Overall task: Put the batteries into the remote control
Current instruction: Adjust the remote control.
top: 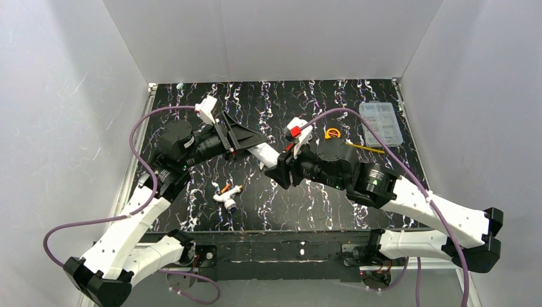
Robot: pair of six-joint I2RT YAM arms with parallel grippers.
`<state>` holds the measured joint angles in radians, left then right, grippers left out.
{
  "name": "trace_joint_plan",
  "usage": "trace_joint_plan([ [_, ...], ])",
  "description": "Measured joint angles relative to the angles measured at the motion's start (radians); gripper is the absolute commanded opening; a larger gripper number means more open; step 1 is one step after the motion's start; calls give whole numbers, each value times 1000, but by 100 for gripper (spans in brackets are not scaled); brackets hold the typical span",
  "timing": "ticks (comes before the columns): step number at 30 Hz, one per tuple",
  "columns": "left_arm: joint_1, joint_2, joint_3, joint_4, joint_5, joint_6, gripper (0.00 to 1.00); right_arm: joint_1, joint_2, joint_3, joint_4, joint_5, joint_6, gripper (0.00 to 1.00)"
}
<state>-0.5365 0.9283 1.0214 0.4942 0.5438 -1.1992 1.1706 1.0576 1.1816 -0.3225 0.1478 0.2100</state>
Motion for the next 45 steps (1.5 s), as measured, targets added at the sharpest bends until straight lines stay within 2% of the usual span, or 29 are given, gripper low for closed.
trace_joint_plan([
  [8,-10,-15,2,-18,-64,36,69,0,24,0,13,-20,42,1],
  [13,-17,-35,0,-22,-96,40,59,0,24,0,53,-14,69,1],
  [24,-31,-40,-19,-3,-137,28,51,0,26,0,98,6,84,1],
  [30,-37,-40,-26,2,-150,23,42,0,31,0,111,6,92,1],
  [35,-43,-40,-27,2,-161,23,41,0,39,0,117,6,98,1],
  [41,-47,-40,-27,1,-169,25,45,0,55,0,116,1,99,1],
  [45,-48,-42,-27,-9,-173,29,40,0,56,0,116,-2,101,1],
])
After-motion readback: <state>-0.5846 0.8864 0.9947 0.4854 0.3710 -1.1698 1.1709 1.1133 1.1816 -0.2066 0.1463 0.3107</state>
